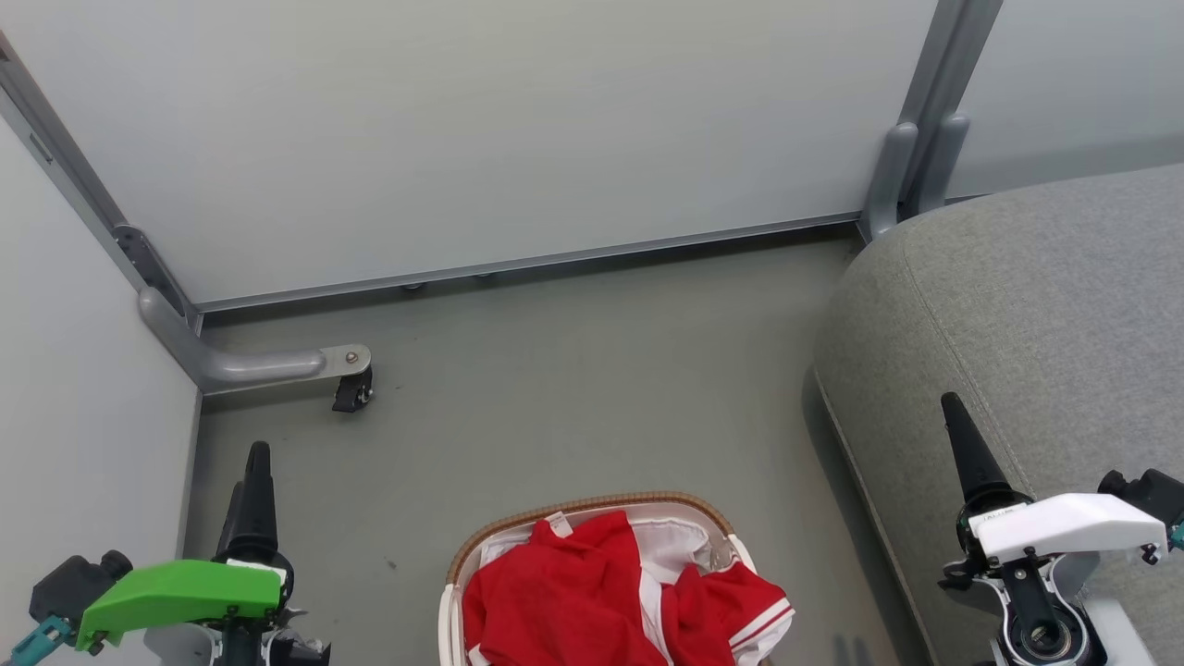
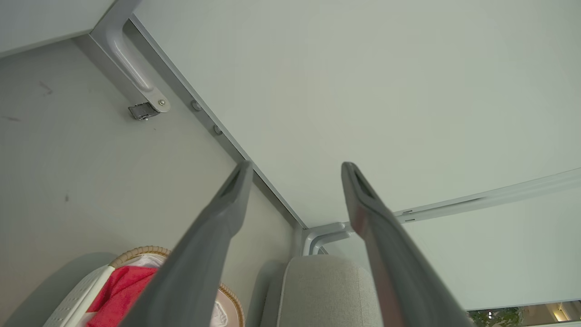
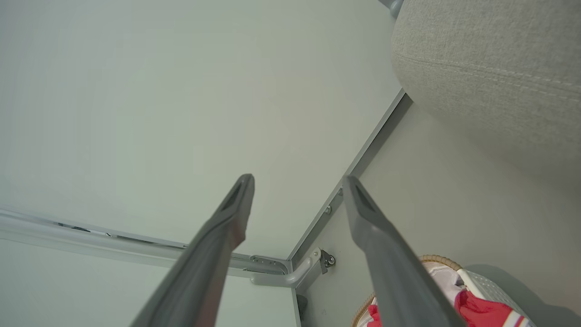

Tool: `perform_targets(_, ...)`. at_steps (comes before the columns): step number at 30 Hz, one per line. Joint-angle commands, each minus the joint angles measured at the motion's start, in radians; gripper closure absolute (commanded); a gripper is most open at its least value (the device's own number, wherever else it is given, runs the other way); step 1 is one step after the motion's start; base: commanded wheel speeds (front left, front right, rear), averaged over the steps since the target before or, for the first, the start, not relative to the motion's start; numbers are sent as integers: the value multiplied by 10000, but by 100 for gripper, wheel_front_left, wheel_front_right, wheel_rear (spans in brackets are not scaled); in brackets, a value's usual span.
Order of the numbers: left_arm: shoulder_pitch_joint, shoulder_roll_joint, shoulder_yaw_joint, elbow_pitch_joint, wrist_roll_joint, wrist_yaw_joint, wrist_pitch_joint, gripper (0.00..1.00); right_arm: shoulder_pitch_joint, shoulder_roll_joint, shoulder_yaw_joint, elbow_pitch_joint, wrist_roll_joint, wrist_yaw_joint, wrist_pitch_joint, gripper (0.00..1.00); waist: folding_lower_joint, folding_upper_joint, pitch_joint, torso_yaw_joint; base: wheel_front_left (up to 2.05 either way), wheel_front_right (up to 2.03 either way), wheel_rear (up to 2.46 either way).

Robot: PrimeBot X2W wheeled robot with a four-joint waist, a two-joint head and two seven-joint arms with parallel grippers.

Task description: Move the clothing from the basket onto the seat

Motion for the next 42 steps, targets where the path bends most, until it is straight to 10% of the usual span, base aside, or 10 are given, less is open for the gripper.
perform_targets(1,-342,139,-63,-101,557,-15,-119,0,-295,-67,43,-48,-431,2,-117,0,0,0,1,4,0,0,0)
perform_targets(42,-352,830,-1556,352,7046,799,-1420,0,-587,-211,1069,827,-6934,4,-1402,0,0,0,67,60,0,0,0)
